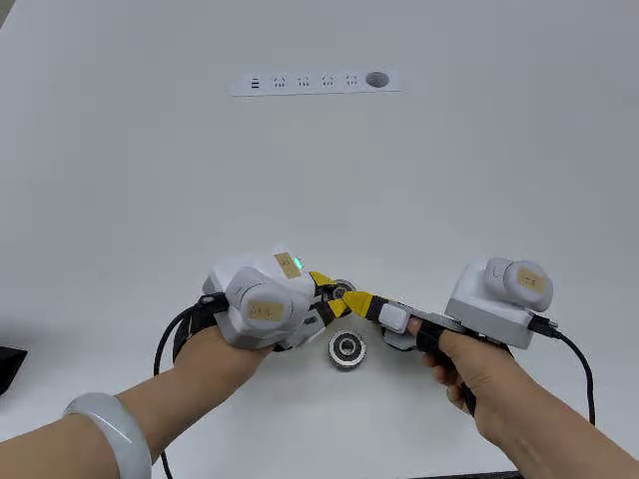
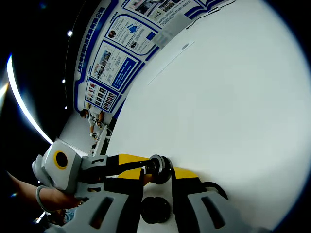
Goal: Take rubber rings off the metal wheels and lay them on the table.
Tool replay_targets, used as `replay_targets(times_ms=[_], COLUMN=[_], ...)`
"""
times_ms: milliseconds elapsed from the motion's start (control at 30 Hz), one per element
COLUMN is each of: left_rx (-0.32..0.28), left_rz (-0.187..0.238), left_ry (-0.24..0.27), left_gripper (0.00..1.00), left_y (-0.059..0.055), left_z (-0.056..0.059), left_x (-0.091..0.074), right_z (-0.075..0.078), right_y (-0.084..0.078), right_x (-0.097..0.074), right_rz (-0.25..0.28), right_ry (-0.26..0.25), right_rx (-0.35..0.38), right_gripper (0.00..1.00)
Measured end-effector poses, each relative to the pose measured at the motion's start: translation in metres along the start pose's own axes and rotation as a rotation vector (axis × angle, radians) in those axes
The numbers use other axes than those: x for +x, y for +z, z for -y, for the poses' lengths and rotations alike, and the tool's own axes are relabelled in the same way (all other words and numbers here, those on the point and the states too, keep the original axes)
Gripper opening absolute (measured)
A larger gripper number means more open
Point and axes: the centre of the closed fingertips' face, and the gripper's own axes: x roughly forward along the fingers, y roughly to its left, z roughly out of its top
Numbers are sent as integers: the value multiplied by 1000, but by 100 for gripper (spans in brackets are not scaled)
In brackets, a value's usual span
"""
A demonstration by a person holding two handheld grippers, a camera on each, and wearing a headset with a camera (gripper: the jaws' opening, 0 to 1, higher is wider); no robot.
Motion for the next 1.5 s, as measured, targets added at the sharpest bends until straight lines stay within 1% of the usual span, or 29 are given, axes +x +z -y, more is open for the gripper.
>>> replay_targets(times_ms=[100,233,267,300,367,433,567,667,767,900,1033,1167,1333,1500], left_rx=[1,1,0,1,0,1,1,5,5,5,5,5,6,5], left_rz=[0,0,0,1,1,1,1,1,0,-1,-1,-1,-1,-1], left_ry=[0,0,0,0,1,0,-1,-2,-2,-1,-1,0,-1,-1], left_gripper=[14,14,14,14,14,14,14,14,14,14,14,14,14,14], left_y=[0,0,0,0,0,0,0,0,-1,-1,-1,0,-1,-1], left_z=[0,1,1,1,1,1,1,1,1,1,0,0,0,0], left_x=[0,0,-1,-1,-1,-1,-1,-1,-1,-1,-1,-1,-1,-1], right_z=[1,-2,-2,-6,-6,-5,-6,-6,-4,-3,-2,0,5,4], right_y=[1,0,0,-1,0,-1,-1,-1,-1,-1,0,0,0,0], right_x=[4,3,3,2,1,2,1,-1,-3,-5,-4,-5,-5,-5], right_rz=[0,-6,-10,-17,-12,-11,-14,-14,-11,-10,-10,-8,-10,-11], right_ry=[11,13,16,32,25,29,36,33,20,18,12,0,-18,-17], right_rx=[23,17,16,21,1,20,18,16,5,-4,-12,-20,-36,-47], right_gripper=[25,26,26,23,24,24,25,24,21,16,14,10,3,3])
